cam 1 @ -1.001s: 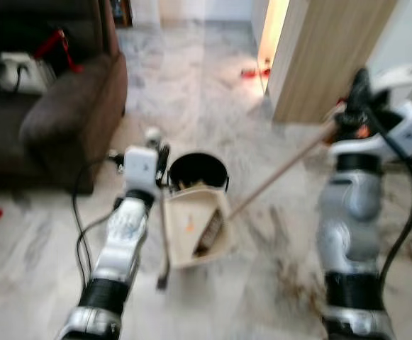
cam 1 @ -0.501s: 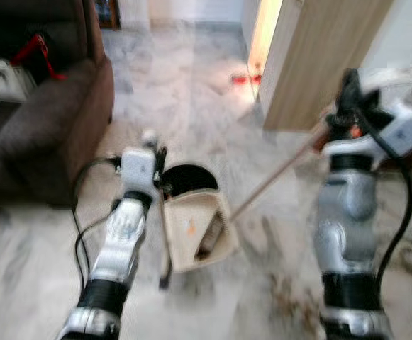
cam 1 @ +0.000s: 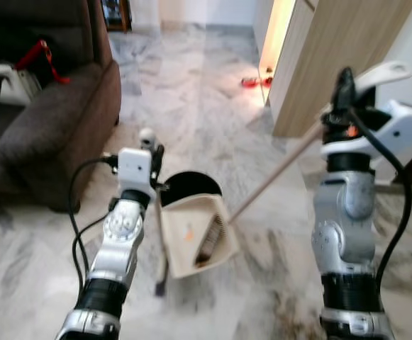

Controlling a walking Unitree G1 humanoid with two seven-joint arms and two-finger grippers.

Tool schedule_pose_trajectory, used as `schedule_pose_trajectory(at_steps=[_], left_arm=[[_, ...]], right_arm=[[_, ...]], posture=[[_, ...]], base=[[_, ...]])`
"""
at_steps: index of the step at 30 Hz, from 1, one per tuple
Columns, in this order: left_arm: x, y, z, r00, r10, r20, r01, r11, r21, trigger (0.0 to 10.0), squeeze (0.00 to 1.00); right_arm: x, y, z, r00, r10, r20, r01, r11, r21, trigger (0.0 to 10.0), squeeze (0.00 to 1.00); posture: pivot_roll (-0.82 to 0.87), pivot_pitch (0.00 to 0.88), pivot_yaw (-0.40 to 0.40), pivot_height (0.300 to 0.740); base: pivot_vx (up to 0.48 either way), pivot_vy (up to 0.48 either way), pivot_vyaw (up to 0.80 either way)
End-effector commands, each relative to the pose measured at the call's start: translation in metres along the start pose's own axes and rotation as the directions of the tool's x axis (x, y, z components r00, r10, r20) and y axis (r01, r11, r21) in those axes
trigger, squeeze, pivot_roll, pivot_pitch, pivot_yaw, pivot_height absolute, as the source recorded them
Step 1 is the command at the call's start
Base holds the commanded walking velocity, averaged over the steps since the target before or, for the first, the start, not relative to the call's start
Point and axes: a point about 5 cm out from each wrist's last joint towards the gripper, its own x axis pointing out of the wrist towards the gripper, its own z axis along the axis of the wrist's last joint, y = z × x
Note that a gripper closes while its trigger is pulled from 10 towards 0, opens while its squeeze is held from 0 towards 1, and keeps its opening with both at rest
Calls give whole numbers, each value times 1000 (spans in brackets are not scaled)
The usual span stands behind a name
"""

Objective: Sweep floor

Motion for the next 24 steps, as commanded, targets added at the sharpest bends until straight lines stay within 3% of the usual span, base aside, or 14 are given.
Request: schedule_pose_trajectory(at_steps=[1, 14, 24], left_arm=[[3, -6, 14, 997, -18, 75, 18, 1000, -2, 10000, 0], [3, -7, 15, 997, -17, 77, 18, 1000, -10, 10000, 0], [3, -6, 14, 998, -12, 69, 13, 1000, -12, 10000, 0]], right_arm=[[2, -4, 13, 998, -24, 58, 22, 999, 26, 10000, 0], [2, -5, 12, 998, -23, 54, 21, 999, 32, 10000, 0], [2, -4, 12, 999, -23, 48, 21, 999, 40, 10000, 0]], posture=[[129, 55, -31, 740], [129, 56, -32, 740], [126, 58, -33, 740]], base=[[0, 0, 0], [0, 0, 0], [0, 316, 0]])
